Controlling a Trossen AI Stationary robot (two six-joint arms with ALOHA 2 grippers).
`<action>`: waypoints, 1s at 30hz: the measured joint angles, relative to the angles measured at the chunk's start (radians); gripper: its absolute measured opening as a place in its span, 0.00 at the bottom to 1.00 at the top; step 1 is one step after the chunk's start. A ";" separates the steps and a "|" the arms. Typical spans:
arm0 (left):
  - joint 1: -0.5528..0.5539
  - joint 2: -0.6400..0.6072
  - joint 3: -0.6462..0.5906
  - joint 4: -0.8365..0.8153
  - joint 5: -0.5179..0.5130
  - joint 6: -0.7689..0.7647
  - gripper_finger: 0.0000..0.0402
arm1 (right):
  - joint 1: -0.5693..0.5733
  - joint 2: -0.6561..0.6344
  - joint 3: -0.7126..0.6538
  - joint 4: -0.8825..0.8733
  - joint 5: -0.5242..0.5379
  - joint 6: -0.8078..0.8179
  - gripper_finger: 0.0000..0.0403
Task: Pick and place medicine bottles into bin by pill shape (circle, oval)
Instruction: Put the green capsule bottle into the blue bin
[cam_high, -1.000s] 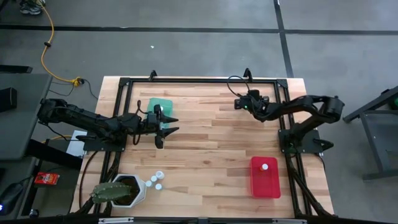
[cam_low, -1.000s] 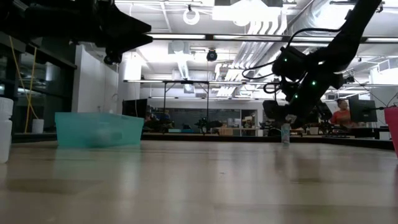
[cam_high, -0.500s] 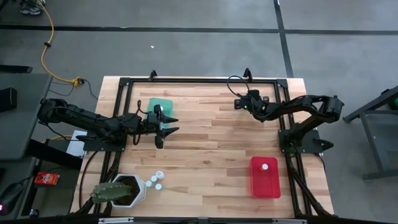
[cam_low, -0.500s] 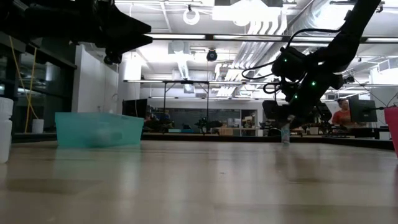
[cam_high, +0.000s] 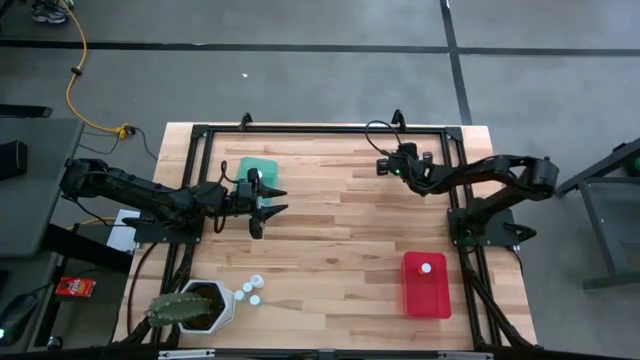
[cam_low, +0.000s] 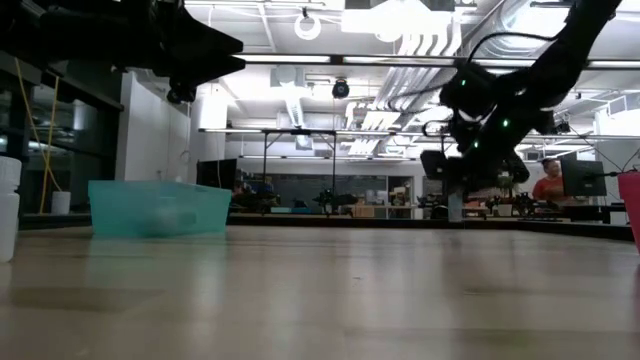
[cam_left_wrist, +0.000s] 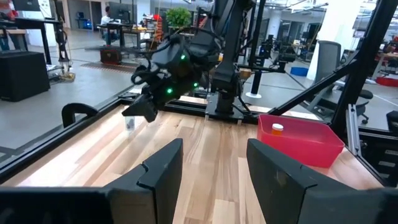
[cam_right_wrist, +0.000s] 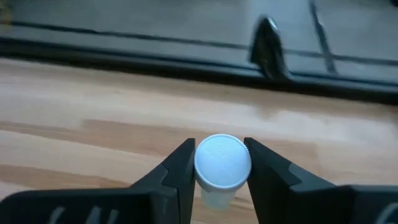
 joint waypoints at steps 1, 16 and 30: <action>0.000 0.000 0.000 0.000 0.000 0.003 0.42 | 0.012 -0.020 0.000 0.004 0.000 -0.010 0.26; 0.000 0.000 0.000 0.001 -0.069 0.006 0.42 | 0.237 -0.164 0.013 0.445 -0.333 -0.290 0.27; 0.000 0.147 0.073 -0.001 -0.037 -0.001 0.42 | 0.434 0.017 0.363 0.093 -0.550 -0.496 0.27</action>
